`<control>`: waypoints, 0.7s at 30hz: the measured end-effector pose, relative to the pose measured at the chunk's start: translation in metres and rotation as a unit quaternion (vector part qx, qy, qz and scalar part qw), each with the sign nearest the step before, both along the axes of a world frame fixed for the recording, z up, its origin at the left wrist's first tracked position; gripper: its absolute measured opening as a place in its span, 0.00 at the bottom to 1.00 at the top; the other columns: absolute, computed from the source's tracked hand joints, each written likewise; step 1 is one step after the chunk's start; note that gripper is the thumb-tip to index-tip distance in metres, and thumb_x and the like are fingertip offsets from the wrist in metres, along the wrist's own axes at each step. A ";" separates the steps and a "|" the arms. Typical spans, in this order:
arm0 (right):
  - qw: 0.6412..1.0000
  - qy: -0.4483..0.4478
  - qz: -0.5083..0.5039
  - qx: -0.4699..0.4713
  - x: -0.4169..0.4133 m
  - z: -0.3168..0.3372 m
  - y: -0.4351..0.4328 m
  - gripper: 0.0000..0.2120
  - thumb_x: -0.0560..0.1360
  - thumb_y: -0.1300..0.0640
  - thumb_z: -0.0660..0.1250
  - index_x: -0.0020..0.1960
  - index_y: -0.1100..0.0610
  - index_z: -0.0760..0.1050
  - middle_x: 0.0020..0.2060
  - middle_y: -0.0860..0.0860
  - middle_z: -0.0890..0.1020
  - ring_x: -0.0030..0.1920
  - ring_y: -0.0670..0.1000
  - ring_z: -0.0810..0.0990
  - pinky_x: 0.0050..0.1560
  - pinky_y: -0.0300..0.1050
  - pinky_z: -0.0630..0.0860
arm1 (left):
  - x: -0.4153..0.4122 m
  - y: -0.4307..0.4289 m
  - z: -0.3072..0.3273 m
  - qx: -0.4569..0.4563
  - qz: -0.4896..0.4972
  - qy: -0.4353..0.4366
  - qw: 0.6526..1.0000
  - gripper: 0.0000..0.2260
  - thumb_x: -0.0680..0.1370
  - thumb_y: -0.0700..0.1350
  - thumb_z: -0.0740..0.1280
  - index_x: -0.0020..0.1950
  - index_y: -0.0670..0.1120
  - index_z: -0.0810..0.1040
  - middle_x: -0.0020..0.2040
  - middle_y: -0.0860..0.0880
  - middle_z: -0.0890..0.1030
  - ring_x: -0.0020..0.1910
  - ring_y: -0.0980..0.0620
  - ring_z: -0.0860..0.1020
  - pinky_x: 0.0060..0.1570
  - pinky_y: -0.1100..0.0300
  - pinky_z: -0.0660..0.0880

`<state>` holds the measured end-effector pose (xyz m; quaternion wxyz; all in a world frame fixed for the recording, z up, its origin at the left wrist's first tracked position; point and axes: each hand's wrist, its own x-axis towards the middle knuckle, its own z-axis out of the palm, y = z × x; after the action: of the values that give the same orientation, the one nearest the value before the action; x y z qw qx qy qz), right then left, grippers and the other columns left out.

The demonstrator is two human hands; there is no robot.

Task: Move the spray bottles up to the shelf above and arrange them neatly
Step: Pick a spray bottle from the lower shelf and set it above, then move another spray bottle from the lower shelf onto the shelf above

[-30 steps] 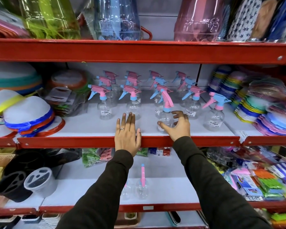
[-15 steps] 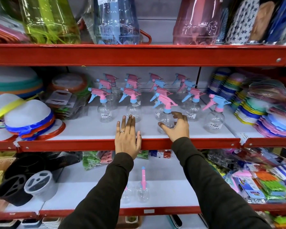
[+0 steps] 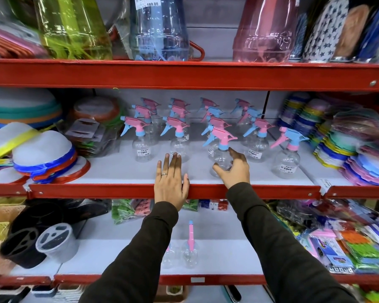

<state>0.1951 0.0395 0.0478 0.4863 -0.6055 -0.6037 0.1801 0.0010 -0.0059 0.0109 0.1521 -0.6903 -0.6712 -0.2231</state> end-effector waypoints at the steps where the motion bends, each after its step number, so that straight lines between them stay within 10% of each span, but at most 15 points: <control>1: 1.000 -0.001 -0.001 0.001 0.000 0.000 0.000 0.34 0.67 0.50 0.74 0.71 0.54 0.70 0.62 0.56 0.75 0.61 0.56 0.76 0.60 0.42 0.71 | 0.000 0.000 0.000 -0.002 0.000 0.000 1.000 0.29 0.82 0.54 0.46 0.81 0.42 0.52 0.82 0.45 0.53 0.82 0.45 0.46 0.80 0.47 0.44; 9: 0.998 0.039 -0.018 0.037 0.003 -0.005 -0.024 0.32 0.69 0.51 0.73 0.71 0.56 0.69 0.68 0.54 0.70 0.70 0.54 0.69 0.69 0.41 0.63 | -0.002 -0.003 0.003 -0.015 -0.015 -0.006 1.000 0.29 0.82 0.53 0.46 0.81 0.42 0.52 0.82 0.45 0.53 0.82 0.45 0.48 0.80 0.47 0.44; 21: 0.984 0.065 0.023 0.166 -0.058 -0.049 -0.100 0.19 0.68 0.63 0.69 0.58 0.54 0.81 0.52 0.49 0.77 0.51 0.46 0.78 0.53 0.39 0.75 | -0.061 -0.019 0.006 -0.010 -0.027 -0.015 0.999 0.30 0.82 0.56 0.46 0.81 0.41 0.55 0.82 0.45 0.57 0.81 0.46 0.51 0.80 0.50 0.42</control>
<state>0.1372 -0.0601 -0.0013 0.6141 -0.4893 -0.6060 0.1275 -0.0597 -0.0244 0.0165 0.1296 -0.7065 -0.6564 -0.2307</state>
